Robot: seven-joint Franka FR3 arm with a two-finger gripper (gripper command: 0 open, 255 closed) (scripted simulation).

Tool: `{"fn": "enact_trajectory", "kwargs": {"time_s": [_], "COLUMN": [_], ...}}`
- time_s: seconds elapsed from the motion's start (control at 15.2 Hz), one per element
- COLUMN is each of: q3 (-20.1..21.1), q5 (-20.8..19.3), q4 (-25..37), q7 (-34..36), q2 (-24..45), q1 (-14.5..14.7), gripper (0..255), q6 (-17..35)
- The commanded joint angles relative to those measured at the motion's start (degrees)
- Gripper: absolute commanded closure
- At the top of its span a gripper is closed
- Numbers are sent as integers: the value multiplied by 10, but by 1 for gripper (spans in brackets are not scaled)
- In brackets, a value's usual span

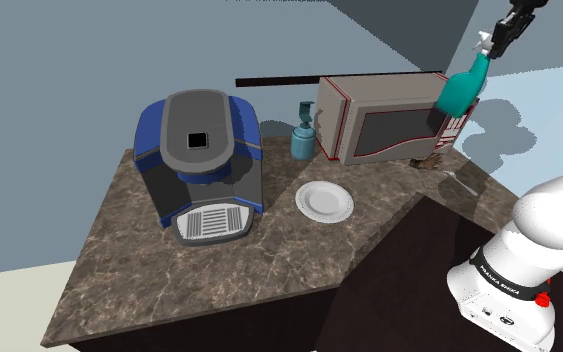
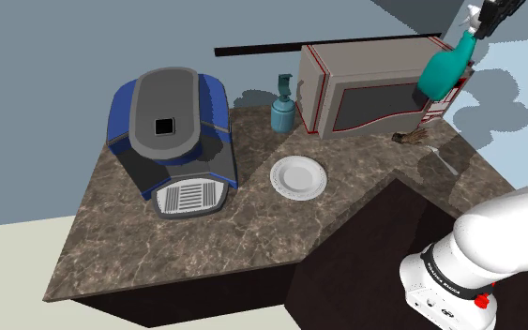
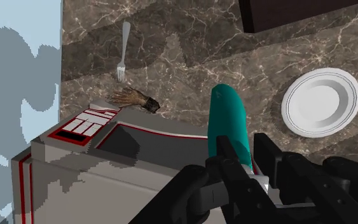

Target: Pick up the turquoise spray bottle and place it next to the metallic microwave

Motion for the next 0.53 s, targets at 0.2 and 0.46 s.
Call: {"fn": "enact_trajectory", "kwargs": {"time_s": [0.2, 0.46], "q3": [-3, -7], "q5": [-4, -8], "q4": [-42, -75], "q7": [4, 6], "q2": [-5, -8], "q1": [-2, -4], "gripper": [255, 255], "q6": [38, 68]}}
